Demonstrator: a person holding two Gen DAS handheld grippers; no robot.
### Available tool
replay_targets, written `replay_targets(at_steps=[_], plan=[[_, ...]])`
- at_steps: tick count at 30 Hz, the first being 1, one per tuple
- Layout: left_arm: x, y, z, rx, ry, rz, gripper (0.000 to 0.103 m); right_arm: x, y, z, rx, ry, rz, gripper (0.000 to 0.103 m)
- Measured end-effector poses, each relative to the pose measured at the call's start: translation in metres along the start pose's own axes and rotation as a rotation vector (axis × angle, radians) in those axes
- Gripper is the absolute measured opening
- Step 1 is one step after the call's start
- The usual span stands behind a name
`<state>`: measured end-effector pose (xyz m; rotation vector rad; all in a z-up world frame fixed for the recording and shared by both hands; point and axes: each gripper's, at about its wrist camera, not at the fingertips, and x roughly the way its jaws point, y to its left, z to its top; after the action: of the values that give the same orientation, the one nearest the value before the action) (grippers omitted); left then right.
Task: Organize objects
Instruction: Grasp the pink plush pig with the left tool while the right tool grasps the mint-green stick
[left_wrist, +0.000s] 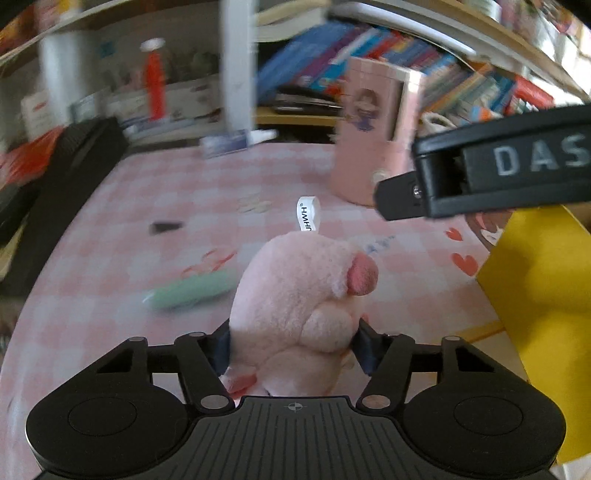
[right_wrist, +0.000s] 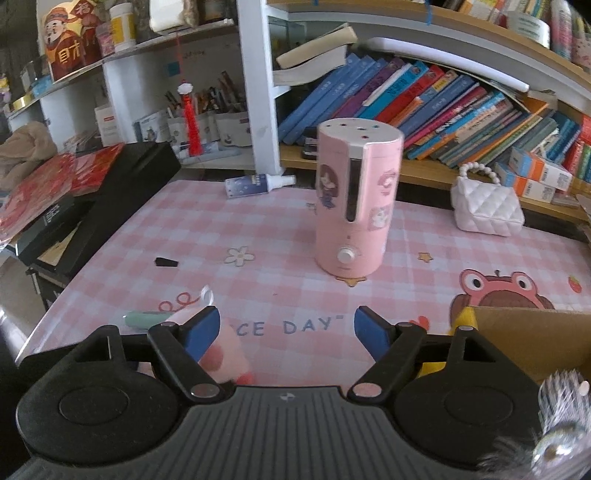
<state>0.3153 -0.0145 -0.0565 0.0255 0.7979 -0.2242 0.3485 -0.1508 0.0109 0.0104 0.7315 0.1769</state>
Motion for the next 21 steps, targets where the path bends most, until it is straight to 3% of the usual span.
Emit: replay_targets(at_steps=[4, 12, 17, 21], plan=[[-0.034, 0.04, -0.02, -0.169, 0.006, 0.061, 0.062, 0.01, 0.018, 0.001, -0.015, 0.015, 0.047, 0.08], [-0.096, 0.102, -0.052, -0.351, -0.024, 0.223, 0.062, 0.044, 0.085, -0.007, -0.093, 0.038, 0.148, 0.082], [-0.114, 0.112, -0.062, -0.409, -0.029, 0.261, 0.063, 0.077, 0.117, -0.016, -0.116, 0.051, 0.171, 0.082], [-0.119, 0.112, -0.065, -0.415, -0.026, 0.272, 0.063, 0.101, 0.13, -0.022, -0.137, 0.085, 0.136, 0.081]])
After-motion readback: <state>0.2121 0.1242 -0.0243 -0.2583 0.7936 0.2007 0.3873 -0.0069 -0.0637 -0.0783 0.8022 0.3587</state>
